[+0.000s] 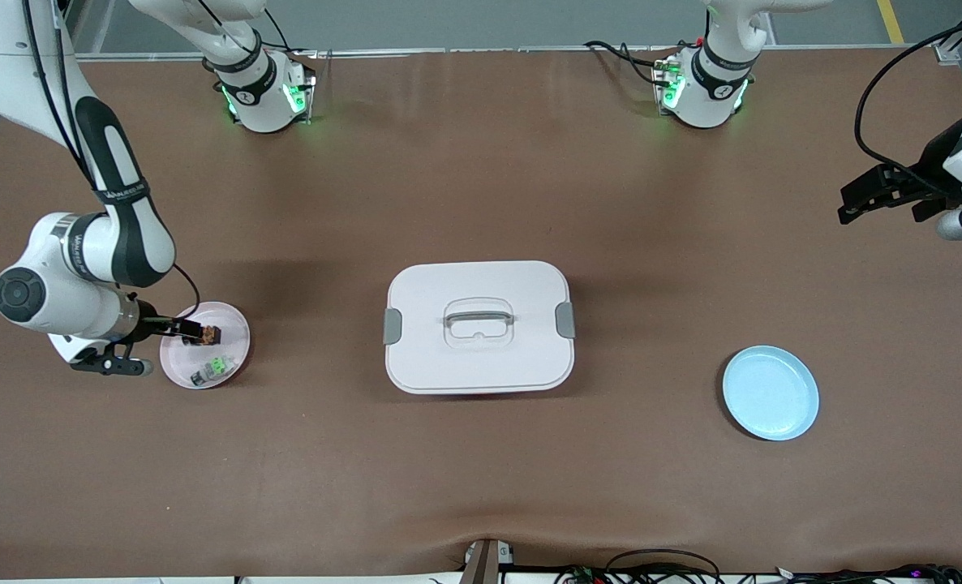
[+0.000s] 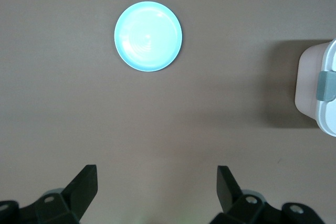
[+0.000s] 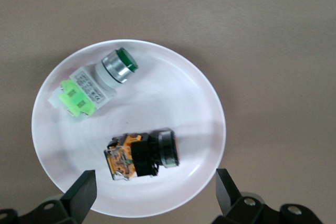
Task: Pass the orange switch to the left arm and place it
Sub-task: 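Reach the right gripper down to the black-orange switch on the white plate, then close the right gripper on the black-orange switch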
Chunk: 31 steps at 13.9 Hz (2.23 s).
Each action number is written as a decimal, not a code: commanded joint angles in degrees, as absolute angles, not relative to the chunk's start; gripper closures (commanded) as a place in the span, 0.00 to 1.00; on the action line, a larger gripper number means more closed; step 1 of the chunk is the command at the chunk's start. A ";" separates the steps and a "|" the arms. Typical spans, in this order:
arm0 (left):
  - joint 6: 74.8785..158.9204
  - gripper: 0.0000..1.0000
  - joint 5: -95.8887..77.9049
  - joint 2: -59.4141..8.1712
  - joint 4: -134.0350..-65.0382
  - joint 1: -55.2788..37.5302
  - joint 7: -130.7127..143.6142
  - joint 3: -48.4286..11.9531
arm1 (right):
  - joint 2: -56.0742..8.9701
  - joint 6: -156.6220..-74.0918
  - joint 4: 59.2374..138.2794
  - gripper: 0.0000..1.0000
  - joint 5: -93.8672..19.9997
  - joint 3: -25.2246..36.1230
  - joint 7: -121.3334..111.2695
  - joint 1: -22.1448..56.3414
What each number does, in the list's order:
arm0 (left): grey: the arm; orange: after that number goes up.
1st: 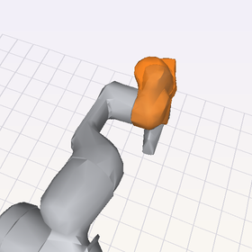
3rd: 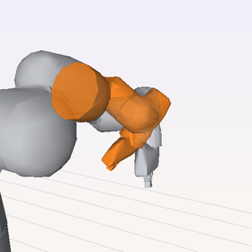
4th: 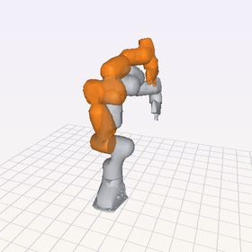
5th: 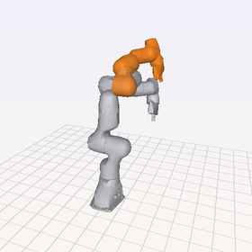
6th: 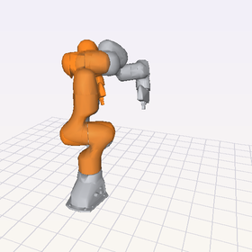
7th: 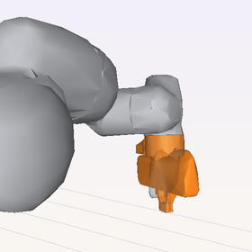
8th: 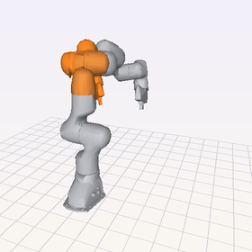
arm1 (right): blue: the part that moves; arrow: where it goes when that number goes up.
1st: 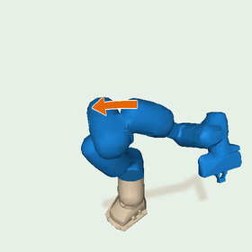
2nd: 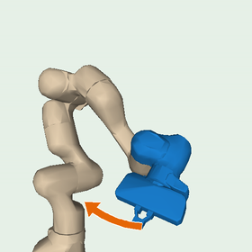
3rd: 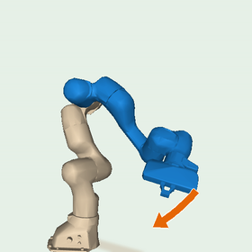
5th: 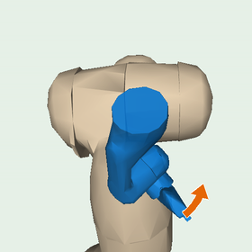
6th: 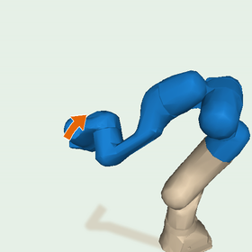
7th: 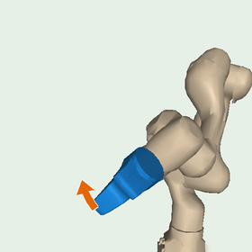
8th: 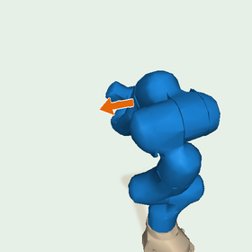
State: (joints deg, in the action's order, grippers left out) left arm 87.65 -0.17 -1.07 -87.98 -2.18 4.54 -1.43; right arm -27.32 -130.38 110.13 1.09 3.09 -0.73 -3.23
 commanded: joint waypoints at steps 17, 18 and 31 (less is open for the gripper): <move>86.84 0.00 -0.53 -1.14 -87.01 -1.93 3.43 -1.49 | -29.71 -143.44 116.28 0.00 0.70 3.16 -12.39 -2.55; 86.84 0.00 -0.53 -1.23 -87.01 -1.93 3.43 -1.49 | -29.71 -143.52 116.28 0.00 0.70 3.16 -12.57 -2.55; 86.84 0.00 -0.53 -1.14 -87.01 -1.93 3.43 -1.49 | -30.41 -144.32 116.19 0.03 0.79 3.16 -13.01 -3.51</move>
